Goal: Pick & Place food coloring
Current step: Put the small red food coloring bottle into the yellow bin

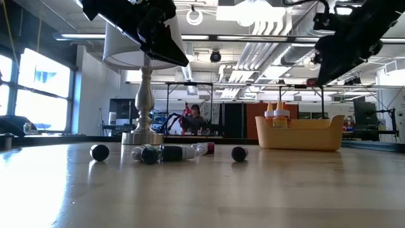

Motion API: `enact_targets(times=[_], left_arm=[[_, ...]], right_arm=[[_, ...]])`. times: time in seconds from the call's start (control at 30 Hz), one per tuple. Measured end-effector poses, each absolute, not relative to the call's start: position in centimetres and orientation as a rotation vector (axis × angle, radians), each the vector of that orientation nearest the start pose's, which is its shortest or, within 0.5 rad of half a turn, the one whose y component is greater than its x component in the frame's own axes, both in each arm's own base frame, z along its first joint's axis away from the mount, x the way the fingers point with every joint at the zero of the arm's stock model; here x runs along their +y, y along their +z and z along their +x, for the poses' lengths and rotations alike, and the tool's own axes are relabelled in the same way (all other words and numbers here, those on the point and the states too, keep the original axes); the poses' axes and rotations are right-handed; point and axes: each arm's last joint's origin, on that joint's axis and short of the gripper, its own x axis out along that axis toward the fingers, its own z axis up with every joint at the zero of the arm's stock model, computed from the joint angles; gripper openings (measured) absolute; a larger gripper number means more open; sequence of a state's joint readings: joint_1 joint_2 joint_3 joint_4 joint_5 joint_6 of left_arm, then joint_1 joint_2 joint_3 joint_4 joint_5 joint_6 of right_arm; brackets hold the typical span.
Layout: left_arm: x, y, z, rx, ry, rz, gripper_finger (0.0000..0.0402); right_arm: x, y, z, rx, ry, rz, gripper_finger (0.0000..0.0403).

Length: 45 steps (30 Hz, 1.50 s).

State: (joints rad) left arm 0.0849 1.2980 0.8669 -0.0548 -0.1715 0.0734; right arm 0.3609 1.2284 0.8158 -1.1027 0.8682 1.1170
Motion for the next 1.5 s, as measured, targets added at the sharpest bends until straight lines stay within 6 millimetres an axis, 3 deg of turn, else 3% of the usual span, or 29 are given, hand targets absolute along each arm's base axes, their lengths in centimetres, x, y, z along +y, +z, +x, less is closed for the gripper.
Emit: enact_targets(times=[0.13, 0.3, 0.57, 0.8, 1.0, 1.1, 1.27, 1.5], left_arm=[[2.9, 26.5, 28.0, 0.495, 0.233, 0.093, 0.0119], [2.9, 26.5, 28.0, 0.495, 0.233, 0.093, 0.0119], [2.9, 26.5, 28.0, 0.495, 0.234, 0.093, 0.0119], [2.9, 26.5, 28.0, 0.495, 0.234, 0.093, 0.0119], [2.9, 26.4, 28.0, 0.503, 0.233, 0.093, 0.0119], [2.9, 26.4, 28.0, 0.503, 0.233, 0.093, 0.0119], [2.9, 26.4, 28.0, 0.502, 0.233, 0.093, 0.0119], [2.9, 26.4, 28.0, 0.501, 0.234, 0.093, 0.0119]], right_arm=[[1.7, 22.6, 17.2, 0.888, -1.111, 0.083, 0.007], [-1.2, 22.5, 17.6, 0.945, -1.212, 0.113, 0.0069], [-4.2, 22.3, 18.1, 1.042, -1.181, 0.189, 0.0084], [-5.4, 22.1, 18.6, 0.998, -1.179, 0.257, 0.008], [-5.8, 17.6, 17.8, 0.984, -1.146, 0.291, 0.008], [-5.9, 16.2, 17.6, 0.967, -1.12, 0.257, 0.008], [-6.1, 16.0, 17.9, 0.961, -1.071, 0.1, 0.008], [-6.4, 16.4, 18.6, 0.882, -1.069, 0.068, 0.008]])
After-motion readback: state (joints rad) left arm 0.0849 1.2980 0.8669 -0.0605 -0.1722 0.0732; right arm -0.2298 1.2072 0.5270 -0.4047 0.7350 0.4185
